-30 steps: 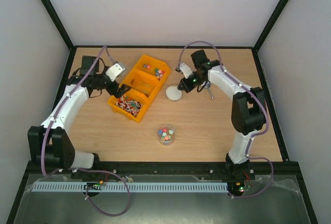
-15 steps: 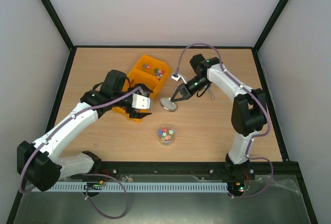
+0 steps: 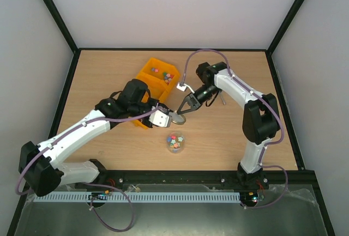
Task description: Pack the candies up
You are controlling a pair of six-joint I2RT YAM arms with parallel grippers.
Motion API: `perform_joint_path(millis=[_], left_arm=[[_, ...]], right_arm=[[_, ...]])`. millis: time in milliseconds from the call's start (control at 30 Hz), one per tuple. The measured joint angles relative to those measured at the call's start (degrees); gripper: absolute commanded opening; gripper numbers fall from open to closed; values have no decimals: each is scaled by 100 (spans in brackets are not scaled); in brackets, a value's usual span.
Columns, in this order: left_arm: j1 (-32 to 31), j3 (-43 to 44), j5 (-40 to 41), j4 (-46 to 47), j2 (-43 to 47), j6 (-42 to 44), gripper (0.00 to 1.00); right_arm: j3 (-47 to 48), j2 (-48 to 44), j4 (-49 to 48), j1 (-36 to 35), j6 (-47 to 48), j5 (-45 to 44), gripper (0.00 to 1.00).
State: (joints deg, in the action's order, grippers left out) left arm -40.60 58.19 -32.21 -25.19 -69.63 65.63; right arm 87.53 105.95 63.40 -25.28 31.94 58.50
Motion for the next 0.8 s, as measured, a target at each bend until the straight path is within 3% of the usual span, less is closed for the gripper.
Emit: perform_joint_path(millis=[233, 300, 433, 467, 600, 800], left_arm=[[-85, 260, 50, -37, -48, -376, 18], [-57, 358, 33, -48, -92, -595, 13], [50, 417, -116, -155, -109, -1078, 12], [92, 435, -153, -184, -109, -1196, 12], [348, 474, -417, -289, -116, -1738, 13], [850, 481, -1069, -450, -330, -2549, 15]], right_arm=[[-4, 0, 310, -26, 350, 131, 4], [-35, -9, 315, -26, 374, 170, 12], [-149, -129, 175, 55, 269, 219, 49], [-199, -205, 87, 114, 219, 205, 54], [-551, -774, -555, 522, 39, -122, 63], [-2059, -2575, -1794, 800, 46, -769, 69]])
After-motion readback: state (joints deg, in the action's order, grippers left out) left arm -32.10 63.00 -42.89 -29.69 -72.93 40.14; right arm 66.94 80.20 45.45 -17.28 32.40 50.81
